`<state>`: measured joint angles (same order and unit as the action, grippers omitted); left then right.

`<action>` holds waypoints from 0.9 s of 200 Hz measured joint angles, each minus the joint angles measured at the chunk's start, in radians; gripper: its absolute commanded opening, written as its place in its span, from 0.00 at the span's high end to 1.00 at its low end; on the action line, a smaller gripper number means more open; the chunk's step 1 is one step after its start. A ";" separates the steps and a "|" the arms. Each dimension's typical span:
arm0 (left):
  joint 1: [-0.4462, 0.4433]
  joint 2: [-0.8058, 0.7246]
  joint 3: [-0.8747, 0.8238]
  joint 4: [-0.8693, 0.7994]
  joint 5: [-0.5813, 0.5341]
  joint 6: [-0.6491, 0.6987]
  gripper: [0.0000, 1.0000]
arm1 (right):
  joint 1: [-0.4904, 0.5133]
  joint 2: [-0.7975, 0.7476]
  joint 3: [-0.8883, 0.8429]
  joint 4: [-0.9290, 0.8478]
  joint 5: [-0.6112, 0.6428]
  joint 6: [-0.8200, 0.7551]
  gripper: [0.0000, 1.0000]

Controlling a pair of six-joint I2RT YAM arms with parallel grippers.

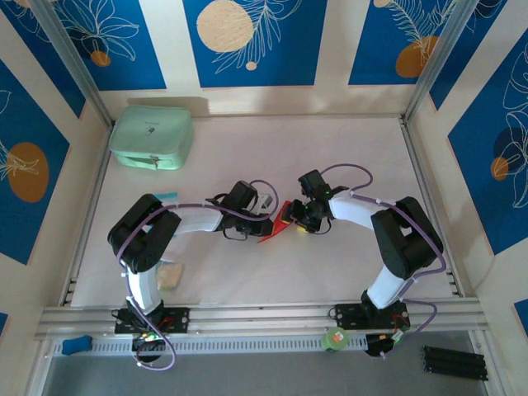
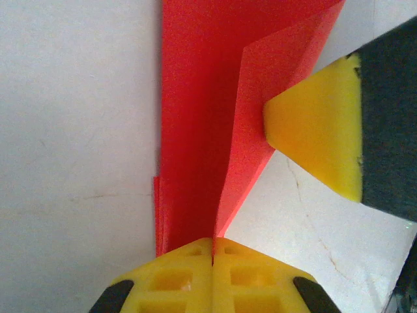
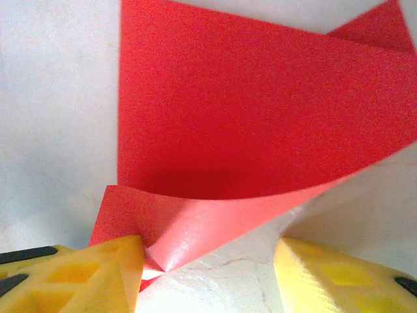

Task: Fold a paper plane with a square sheet of paper (pick it up from the middle)
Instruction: Fold the wing for the fifth time at the center of the table.

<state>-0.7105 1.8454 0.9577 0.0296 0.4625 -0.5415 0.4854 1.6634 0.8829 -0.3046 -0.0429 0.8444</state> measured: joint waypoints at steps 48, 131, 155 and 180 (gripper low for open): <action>0.009 -0.019 -0.067 0.074 -0.019 -0.019 0.99 | 0.002 -0.051 -0.093 0.134 -0.022 -0.024 0.43; 0.026 -0.019 -0.106 0.145 -0.018 -0.106 0.99 | 0.002 -0.084 -0.152 0.183 -0.039 -0.102 0.52; 0.028 -0.019 -0.107 0.150 -0.018 -0.109 0.98 | 0.003 -0.069 -0.134 0.166 -0.040 -0.110 0.47; 0.028 -0.019 -0.106 0.148 -0.018 -0.108 0.97 | 0.014 -0.057 -0.111 0.148 -0.040 -0.114 0.40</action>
<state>-0.6827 1.8263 0.8513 0.1772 0.4450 -0.6498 0.4999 1.6062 0.7719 -0.1570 -0.0826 0.7307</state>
